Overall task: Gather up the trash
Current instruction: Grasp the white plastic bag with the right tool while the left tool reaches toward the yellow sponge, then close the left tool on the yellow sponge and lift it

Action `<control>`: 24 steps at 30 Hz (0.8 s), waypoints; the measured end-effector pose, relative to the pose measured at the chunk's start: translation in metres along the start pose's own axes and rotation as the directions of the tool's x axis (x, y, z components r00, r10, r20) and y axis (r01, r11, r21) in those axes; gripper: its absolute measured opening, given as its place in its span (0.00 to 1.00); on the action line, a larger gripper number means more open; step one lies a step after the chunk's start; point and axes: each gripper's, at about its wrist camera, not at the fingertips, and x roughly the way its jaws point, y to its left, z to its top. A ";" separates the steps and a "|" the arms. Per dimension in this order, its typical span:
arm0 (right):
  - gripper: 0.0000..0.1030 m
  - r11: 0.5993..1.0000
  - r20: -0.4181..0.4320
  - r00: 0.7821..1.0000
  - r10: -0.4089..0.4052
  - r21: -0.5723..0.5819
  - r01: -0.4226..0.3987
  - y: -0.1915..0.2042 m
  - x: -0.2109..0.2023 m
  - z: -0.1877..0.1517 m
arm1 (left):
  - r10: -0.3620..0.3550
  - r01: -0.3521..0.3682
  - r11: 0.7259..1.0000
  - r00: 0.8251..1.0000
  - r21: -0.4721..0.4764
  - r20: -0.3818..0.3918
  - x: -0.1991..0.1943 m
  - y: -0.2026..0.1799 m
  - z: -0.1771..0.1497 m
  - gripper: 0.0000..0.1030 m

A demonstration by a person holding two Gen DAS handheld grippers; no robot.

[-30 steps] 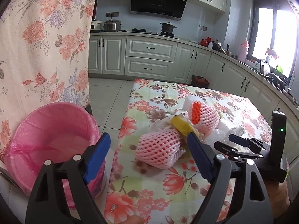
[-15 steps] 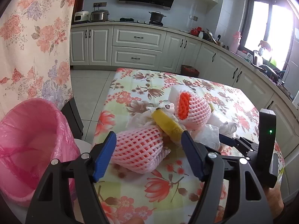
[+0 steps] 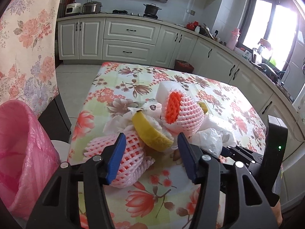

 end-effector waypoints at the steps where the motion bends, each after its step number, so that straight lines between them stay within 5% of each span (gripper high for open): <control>1: 0.39 1.000 0.006 1.000 0.001 0.001 -0.001 -0.001 -0.002 0.001 | -0.001 0.001 1.000 1.000 0.000 -0.005 0.003 -0.001 0.001 0.50; 11: 0.39 0.999 0.074 0.997 0.025 0.021 -0.027 -0.005 -0.032 0.014 | 0.000 -0.002 0.999 0.999 -0.041 -0.039 0.024 -0.004 0.005 0.48; 24: 0.39 0.999 0.126 0.992 0.028 0.026 -0.032 -0.008 -0.052 0.020 | 0.002 -0.006 0.999 0.996 -0.048 -0.089 0.034 -0.009 0.001 0.21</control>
